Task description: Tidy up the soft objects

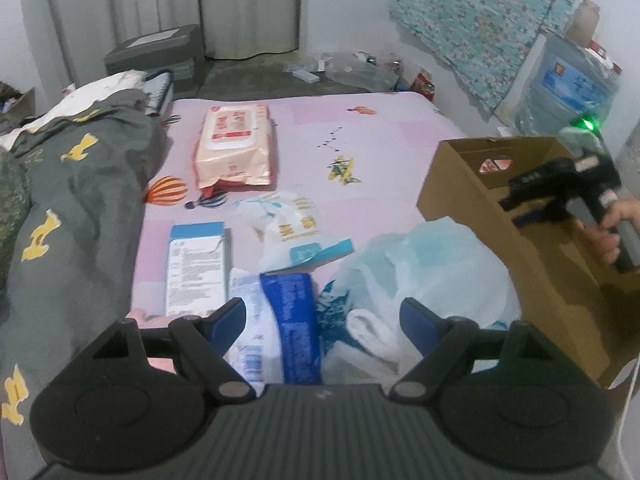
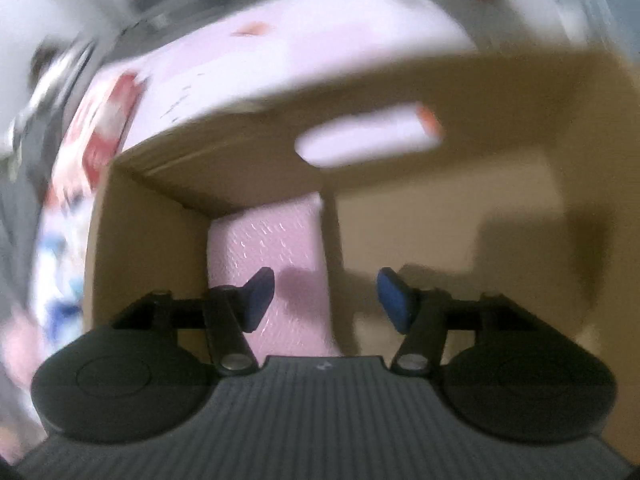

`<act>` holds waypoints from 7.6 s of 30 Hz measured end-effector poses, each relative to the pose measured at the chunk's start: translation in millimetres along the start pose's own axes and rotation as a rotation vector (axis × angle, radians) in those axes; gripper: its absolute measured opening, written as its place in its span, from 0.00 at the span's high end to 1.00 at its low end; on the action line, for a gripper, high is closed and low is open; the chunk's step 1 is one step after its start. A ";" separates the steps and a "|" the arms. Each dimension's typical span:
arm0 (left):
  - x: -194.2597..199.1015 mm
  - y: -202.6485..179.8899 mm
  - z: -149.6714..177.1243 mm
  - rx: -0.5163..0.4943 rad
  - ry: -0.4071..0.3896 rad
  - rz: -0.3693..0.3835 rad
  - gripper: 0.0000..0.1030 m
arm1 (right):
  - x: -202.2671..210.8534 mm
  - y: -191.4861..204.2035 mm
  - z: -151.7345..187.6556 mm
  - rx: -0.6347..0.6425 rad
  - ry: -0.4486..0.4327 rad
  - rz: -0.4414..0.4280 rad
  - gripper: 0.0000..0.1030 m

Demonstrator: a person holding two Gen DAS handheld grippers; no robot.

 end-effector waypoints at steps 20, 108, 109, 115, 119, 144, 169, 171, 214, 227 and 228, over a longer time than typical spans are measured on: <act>39.5 56.7 30.1 0.077 -0.061 -0.052 0.17 | 29.9 -5.3 16.9 -0.229 -0.166 -0.001 0.38; -223.3 -270.7 -100.6 -0.102 0.342 0.256 0.44 | 53.0 -86.5 -37.3 -0.148 -0.094 -0.178 0.75; -229.1 -270.8 -99.0 -0.092 0.352 0.250 0.44 | 45.5 -89.5 -38.8 -0.141 -0.091 -0.162 0.75; -214.6 -256.7 -98.1 -0.092 0.328 0.271 0.43 | 38.4 -105.2 -46.0 -0.193 -0.111 -0.187 0.75; -191.9 -240.8 -100.5 -0.120 0.295 0.245 0.41 | 41.2 -116.6 -48.0 -0.250 -0.136 -0.180 0.75; -46.4 -86.7 -92.4 0.023 0.055 0.181 0.35 | 70.6 -62.5 -7.8 -0.325 -0.198 -0.213 0.71; -70.9 134.4 -2.1 0.129 0.156 -0.038 0.33 | -40.0 310.2 67.0 0.166 0.185 -0.307 0.60; -89.2 141.5 -0.8 0.128 0.189 -0.035 0.32 | -66.8 319.1 69.2 0.159 0.216 -0.276 0.60; -46.9 60.5 -80.4 0.031 0.053 -0.138 0.29 | -9.3 324.7 35.6 0.168 0.094 -0.399 0.71; -72.9 -163.2 -115.0 -0.153 0.061 0.092 0.37 | 104.8 89.5 6.5 -0.081 -0.084 -0.333 0.70; -81.3 -182.2 -116.0 -0.160 0.075 0.119 0.38 | 109.0 68.1 3.7 -0.105 -0.093 -0.321 0.70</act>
Point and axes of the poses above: each gripper's, at about its wrist camera, not at the fingertips, and x roughly against the way its jaws point, y to its left, z to its underside, the point moved 7 cm from there along -x, roughly the way its jaws point, and after that the axes turned 5 degrees about z, right-handed, at the moved point
